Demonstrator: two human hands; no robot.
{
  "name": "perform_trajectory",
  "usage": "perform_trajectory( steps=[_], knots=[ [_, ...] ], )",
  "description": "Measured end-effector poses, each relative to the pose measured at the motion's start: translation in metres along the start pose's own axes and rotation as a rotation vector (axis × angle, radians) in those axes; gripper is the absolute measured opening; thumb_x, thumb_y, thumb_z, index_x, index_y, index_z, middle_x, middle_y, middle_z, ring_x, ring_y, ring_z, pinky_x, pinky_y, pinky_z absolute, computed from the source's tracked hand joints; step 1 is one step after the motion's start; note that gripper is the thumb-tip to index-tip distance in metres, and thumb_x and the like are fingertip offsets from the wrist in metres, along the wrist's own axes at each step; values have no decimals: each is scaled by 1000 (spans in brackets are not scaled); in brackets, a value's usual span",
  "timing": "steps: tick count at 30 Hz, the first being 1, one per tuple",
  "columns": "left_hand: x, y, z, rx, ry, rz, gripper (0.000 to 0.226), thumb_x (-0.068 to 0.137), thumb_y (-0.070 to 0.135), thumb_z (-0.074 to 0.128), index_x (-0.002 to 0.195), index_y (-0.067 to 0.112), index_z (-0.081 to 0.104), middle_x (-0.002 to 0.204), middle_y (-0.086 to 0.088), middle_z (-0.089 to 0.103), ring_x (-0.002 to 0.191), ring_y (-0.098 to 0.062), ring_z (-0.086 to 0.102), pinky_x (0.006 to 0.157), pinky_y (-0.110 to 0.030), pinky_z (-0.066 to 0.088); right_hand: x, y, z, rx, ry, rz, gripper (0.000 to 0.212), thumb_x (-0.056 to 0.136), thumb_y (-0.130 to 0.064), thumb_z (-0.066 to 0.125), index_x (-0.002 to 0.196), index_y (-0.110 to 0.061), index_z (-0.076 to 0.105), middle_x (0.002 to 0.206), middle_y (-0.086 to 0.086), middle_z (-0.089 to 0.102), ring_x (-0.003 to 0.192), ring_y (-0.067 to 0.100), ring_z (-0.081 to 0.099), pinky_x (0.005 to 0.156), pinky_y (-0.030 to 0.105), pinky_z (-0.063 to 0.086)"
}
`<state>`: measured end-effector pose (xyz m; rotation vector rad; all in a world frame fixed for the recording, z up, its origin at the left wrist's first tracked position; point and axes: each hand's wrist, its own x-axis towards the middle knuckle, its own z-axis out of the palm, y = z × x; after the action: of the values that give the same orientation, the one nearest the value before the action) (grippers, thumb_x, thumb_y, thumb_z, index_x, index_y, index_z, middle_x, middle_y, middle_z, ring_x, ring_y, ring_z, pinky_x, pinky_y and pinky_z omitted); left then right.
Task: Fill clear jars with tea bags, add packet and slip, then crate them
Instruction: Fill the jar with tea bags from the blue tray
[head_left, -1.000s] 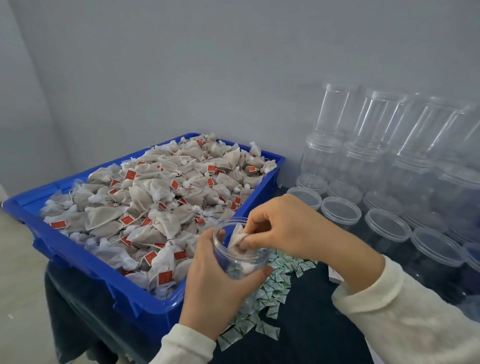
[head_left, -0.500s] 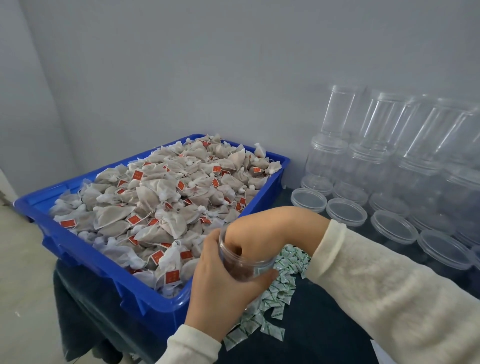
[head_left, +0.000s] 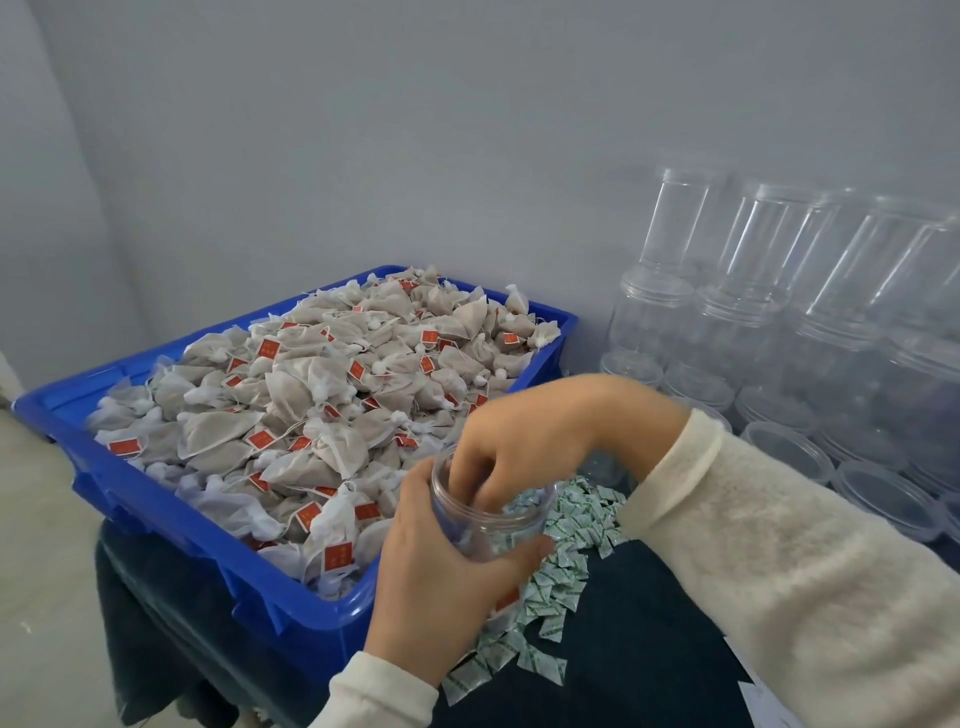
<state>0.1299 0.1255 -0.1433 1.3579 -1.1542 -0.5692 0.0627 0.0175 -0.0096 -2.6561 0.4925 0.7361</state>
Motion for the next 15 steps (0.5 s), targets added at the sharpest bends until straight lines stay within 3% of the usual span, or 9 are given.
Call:
perform_trajectory(
  steps=[2, 5, 8, 11, 15],
  knots=[
    [0, 1, -1, 9, 1, 8, 73, 41, 69, 79, 102, 63, 38, 105, 33, 56, 94, 4, 60, 83, -32, 55, -11, 8, -14, 181, 58, -35, 23, 94, -17, 59, 115, -23, 67, 101, -13, 70, 90, 5, 67, 81, 22, 55],
    [0, -1, -1, 31, -6, 1, 80, 42, 73, 78, 108, 58, 37, 111, 31, 54, 108, 5, 53, 95, -32, 50, -19, 24, -37, 339, 241, -52, 15, 93, -19, 62, 105, -27, 68, 93, -16, 72, 84, 2, 68, 76, 17, 54],
    [-1, -3, -2, 24, -5, -2, 86, 42, 73, 78, 115, 53, 36, 121, 29, 50, 115, 3, 50, 98, -28, 47, -1, 41, -45, 374, 451, -22, 13, 91, -23, 65, 101, -30, 69, 90, -14, 73, 77, -1, 67, 68, 12, 51],
    [0, -4, -2, -32, 0, -25, 97, 41, 72, 80, 124, 47, 38, 122, 27, 52, 115, 4, 52, 98, -28, 48, 39, 53, -39, 341, 514, 13, 21, 91, -26, 66, 112, -27, 67, 98, -16, 69, 87, -2, 66, 77, 14, 51],
    [1, -4, -3, -68, 15, -32, 95, 37, 75, 79, 119, 49, 38, 117, 29, 54, 110, 15, 49, 84, -5, 45, 91, 64, -23, 320, 509, 13, 43, 86, -30, 71, 127, -23, 60, 122, -8, 63, 92, -5, 58, 77, 15, 47]
  ],
)
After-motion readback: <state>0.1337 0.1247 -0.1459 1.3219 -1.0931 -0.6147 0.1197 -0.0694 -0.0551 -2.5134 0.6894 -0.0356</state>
